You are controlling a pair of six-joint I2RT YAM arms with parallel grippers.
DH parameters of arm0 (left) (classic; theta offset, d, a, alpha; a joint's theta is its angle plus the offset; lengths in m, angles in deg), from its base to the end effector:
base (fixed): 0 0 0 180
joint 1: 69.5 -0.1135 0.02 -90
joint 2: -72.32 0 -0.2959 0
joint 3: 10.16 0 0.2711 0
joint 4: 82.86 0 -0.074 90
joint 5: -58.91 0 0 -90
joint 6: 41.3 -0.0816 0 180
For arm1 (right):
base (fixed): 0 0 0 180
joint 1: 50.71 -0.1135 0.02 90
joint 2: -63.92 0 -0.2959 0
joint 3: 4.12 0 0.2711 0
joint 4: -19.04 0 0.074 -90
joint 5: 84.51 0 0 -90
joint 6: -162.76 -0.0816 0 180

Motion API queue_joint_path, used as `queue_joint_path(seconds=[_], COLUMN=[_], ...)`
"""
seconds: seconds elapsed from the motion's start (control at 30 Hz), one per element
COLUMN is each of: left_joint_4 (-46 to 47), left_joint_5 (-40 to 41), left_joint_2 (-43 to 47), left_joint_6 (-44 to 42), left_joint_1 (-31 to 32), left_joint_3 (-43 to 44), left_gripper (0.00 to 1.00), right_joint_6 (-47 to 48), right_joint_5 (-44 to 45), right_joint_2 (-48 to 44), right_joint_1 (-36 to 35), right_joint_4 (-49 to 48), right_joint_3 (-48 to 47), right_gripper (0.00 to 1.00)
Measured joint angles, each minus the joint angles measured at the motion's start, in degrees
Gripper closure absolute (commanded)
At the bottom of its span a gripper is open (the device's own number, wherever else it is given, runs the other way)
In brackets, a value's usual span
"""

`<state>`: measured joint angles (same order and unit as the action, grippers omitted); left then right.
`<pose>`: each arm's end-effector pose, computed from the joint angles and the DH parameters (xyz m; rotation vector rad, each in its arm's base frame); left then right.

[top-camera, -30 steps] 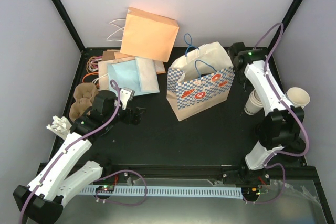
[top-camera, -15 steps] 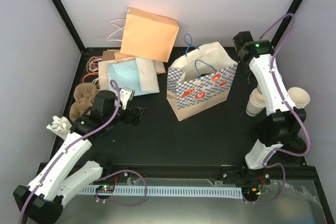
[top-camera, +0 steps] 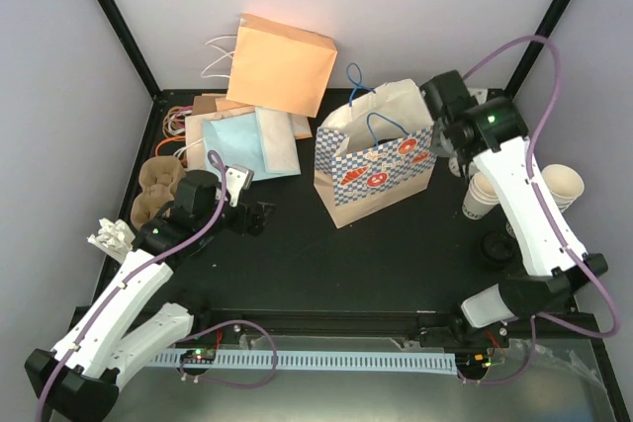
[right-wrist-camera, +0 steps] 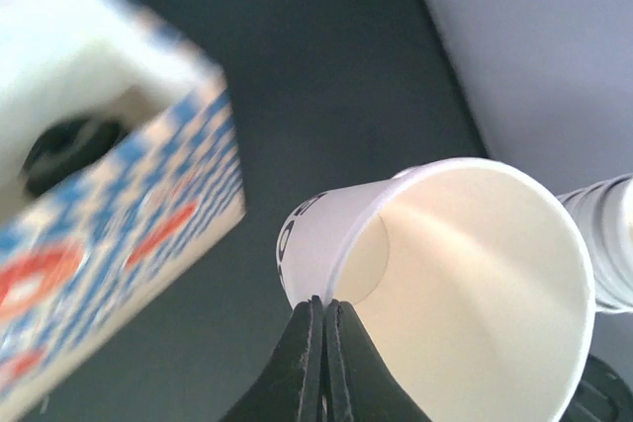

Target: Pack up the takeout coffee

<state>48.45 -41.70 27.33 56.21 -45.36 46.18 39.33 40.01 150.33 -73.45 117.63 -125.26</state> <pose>0.1756 -0.0951 0.2825 0.4287 2.2165 -0.5058 0.2821 0.0681 0.4365 0.4020 2.4101 -0.4017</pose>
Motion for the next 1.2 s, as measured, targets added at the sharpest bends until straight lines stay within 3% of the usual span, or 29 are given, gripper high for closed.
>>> queue_joint_path(seconds=[0.33,0.57,0.8,1.07,1.17,1.2], left_joint_4=[0.0,0.0,0.0,0.0,0.0,0.0], left_joint_5=[0.0,-0.2,-0.2,-0.2,-0.2,-0.2], left_joint_2=[-1.1,-1.7,-1.8,-1.8,-1.8,-1.8], left_joint_6=[0.0,0.0,0.0,0.0,0.0,0.0], left_joint_1=[0.1,0.2,0.3,0.3,0.4,0.4], left_joint_3=[0.0,-0.1,-0.1,-0.1,-0.1,-0.1], left_gripper=[0.01,0.01,0.01,0.01,0.01,0.01], right_joint_6=[-1.3,-3.8,-5.4,-6.3,-6.8,-7.0], right_joint_5=[-13.1,-18.8,-20.3,-17.4,-15.7,-15.2], right_joint_2=[-12.3,-8.5,-4.9,4.3,6.4,6.7], right_joint_1=[-19.2,-30.9,-38.7,-45.1,-46.7,-47.1], right_joint_4=[-0.4,-7.9,-17.9,-21.0,-20.7,-20.7], right_joint_3=[20.9,34.1,35.9,35.2,34.3,34.1], right_gripper=[0.99,0.99,0.99,0.98,0.91,0.80])
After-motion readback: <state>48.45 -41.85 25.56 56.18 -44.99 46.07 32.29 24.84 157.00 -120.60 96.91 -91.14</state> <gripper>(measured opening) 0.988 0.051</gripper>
